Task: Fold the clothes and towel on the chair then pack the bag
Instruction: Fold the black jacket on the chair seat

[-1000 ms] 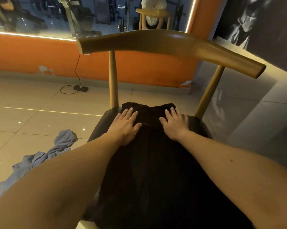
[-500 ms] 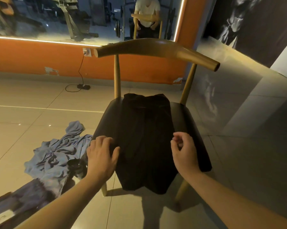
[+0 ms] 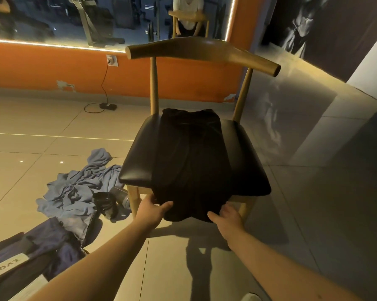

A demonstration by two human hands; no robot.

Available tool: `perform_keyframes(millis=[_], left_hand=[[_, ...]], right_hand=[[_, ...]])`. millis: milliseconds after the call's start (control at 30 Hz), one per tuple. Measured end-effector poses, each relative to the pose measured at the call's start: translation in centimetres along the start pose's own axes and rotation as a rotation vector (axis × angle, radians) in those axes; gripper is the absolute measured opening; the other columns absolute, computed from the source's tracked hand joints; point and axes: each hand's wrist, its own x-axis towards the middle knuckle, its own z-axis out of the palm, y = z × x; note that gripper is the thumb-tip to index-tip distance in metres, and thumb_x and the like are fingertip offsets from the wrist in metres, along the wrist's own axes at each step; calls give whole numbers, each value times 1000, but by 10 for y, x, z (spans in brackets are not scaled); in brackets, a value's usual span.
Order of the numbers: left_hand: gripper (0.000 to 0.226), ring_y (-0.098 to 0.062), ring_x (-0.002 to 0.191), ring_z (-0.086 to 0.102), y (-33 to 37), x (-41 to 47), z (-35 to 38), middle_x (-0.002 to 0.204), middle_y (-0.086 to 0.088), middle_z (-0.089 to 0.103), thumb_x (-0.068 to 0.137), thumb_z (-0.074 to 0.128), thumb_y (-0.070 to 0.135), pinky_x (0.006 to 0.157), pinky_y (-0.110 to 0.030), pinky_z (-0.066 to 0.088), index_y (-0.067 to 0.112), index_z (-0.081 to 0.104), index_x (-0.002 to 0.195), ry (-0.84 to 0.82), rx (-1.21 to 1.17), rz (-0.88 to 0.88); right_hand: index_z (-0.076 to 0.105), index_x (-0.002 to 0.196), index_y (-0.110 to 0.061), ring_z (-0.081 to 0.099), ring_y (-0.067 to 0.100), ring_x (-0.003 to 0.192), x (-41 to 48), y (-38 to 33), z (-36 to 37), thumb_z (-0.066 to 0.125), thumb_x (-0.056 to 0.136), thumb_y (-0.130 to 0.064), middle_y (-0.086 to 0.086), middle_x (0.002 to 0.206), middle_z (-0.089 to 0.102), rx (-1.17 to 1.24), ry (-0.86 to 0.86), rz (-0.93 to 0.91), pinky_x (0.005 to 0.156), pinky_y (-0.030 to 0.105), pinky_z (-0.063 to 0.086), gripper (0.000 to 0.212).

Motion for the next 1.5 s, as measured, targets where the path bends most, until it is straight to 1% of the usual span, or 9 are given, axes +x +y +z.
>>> perform_keyframes(millis=[167,500,667,867,1033,1167,1233,1367,1500], left_hand=[[27,-27,105,67,-20,4,-6,107,-9,69,100,64,25,90,-38,54,3,64,116,-10,64,-21],[23,-29,102,70,-43,-20,-37,111,-15,68,104,56,32,94,-51,59,10,56,114,-164,53,-58],[24,-31,107,69,-40,-50,-48,118,-16,65,99,63,14,91,-50,60,10,50,120,-295,94,-64],[32,-35,108,66,-34,-75,-73,122,-17,59,95,65,5,95,-51,58,13,46,120,-293,114,-39],[51,-28,109,64,-23,-100,-81,142,-7,46,90,70,4,85,-42,62,24,45,130,-187,206,267],[45,-19,102,65,-10,-121,-84,157,20,27,93,68,8,84,-30,61,37,56,126,-151,495,672],[35,-11,109,63,-4,-126,-88,154,24,32,95,67,8,89,-27,59,37,65,114,-152,573,806],[36,-4,112,63,5,-126,-96,121,22,61,97,63,10,97,-36,57,43,66,109,-212,555,777],[47,-3,125,53,26,-134,-106,130,21,52,84,60,21,110,-33,49,44,54,125,-370,558,634]], right_hand=[[65,109,-19,66,19,97,-3,7,9,79,87,-17,-3,101,70,41,95,13,86,32,53,26],[61,122,-16,63,7,94,-34,17,-29,69,94,-11,-2,111,69,-69,-132,57,75,20,50,30],[64,121,-13,68,19,95,-64,10,-44,68,96,-17,6,113,71,-135,-193,130,70,26,58,26],[55,128,-13,72,27,96,-89,14,-66,71,94,-19,8,114,69,-104,-127,86,84,43,62,39],[32,147,-45,72,23,104,-114,1,-70,71,93,-19,7,114,72,-115,-126,-175,92,41,59,71],[61,130,-30,62,-3,101,-138,-22,-77,64,98,-15,-18,107,65,-272,-108,-365,90,12,53,35],[71,108,-29,65,3,97,-143,-31,-81,64,98,-19,-16,99,68,-316,-86,-408,87,17,55,17],[72,108,-27,68,16,95,-150,-46,-92,61,100,-24,-3,98,71,-280,-234,-343,85,33,60,14],[57,129,-37,60,19,116,-153,-59,-103,66,86,-6,-4,129,56,-389,-443,-301,92,24,56,54]])
